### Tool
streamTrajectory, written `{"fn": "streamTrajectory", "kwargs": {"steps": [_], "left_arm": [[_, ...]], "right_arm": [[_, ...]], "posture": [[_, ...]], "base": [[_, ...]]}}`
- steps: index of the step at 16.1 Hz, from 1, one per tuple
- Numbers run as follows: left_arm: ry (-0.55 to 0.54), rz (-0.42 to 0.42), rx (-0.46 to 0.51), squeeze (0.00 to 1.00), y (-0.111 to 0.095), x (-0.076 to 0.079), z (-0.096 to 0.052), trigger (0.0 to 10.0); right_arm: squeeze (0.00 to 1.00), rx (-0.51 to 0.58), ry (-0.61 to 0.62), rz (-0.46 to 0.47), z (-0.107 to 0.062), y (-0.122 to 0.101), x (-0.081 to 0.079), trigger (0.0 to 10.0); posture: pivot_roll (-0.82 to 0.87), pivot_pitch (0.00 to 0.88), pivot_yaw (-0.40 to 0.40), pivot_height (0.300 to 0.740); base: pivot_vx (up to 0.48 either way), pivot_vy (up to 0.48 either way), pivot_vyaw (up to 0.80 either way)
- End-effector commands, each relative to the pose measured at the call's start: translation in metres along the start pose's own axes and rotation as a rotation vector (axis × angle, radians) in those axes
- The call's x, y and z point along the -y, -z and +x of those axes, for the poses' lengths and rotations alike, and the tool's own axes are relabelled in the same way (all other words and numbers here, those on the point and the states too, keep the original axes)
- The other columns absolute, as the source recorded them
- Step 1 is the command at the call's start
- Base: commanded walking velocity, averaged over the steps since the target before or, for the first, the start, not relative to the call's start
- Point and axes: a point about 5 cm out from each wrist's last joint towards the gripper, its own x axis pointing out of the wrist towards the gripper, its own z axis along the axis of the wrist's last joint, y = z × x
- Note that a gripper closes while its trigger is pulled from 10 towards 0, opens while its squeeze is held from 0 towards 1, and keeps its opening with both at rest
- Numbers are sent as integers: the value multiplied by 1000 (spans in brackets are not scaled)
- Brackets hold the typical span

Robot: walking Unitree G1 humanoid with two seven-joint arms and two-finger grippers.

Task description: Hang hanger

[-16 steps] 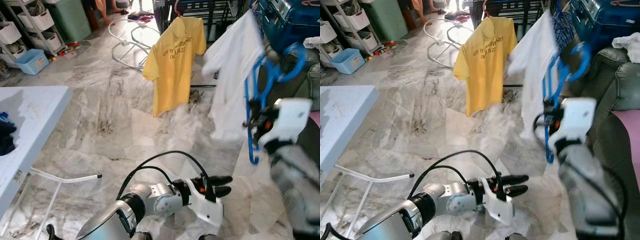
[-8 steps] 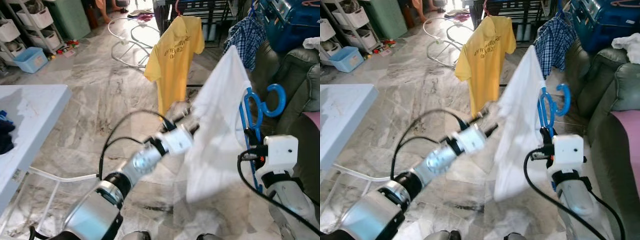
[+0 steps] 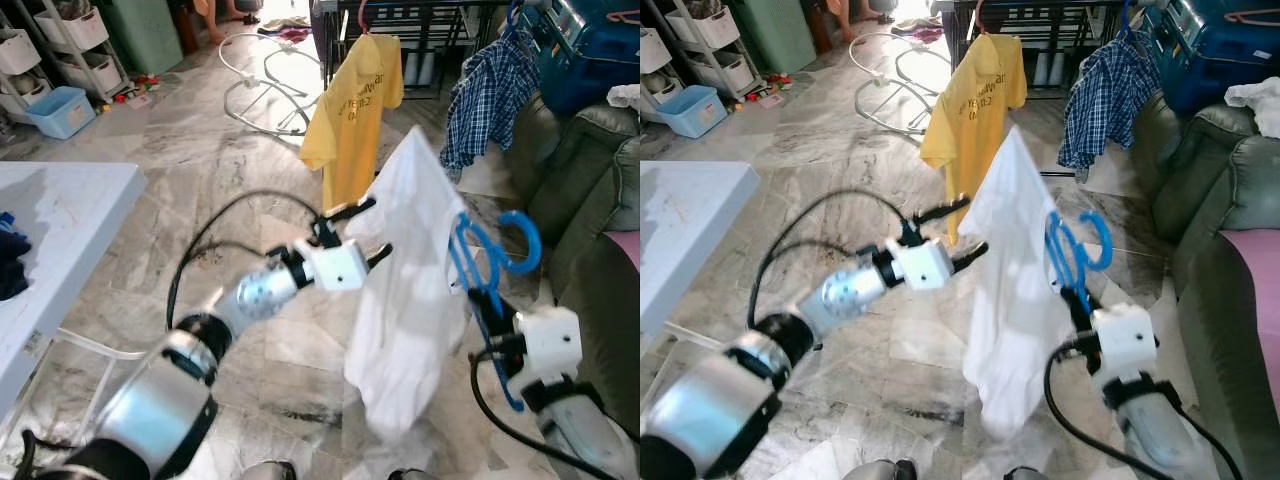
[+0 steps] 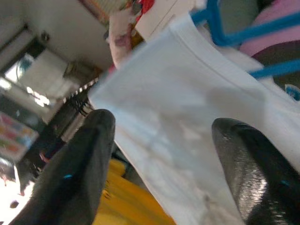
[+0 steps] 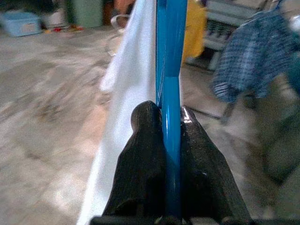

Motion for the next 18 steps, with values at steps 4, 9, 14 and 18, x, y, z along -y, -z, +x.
{"fn": "streamTrajectory", "kwargs": {"steps": [4, 9, 14, 18], "left_arm": [[139, 193, 4, 1000, 1, -9, 1, 10000], [264, 340, -65, 1000, 10, -1, 0, 10000], [489, 217, -261, 1000, 30, 20, -14, 10000], [304, -103, -481, 1000, 49, 26, -24, 10000]], "right_arm": [[0, -9, -158, -25, -20, -1, 4, 10000], [0, -102, -294, -116, -36, -1, 23, 10000], [0, -154, -412, -207, -36, -6, 37, 10000], [0, -143, -424, -213, -27, -7, 34, 10000]], "posture": [[-59, 77, 50, 740], [-78, 85, 44, 740], [-82, 92, 35, 740], [-89, 83, 17, 740]], "base": [[0, 0, 0], [0, 0, 0], [0, 0, 0], [0, 0, 0]]}}
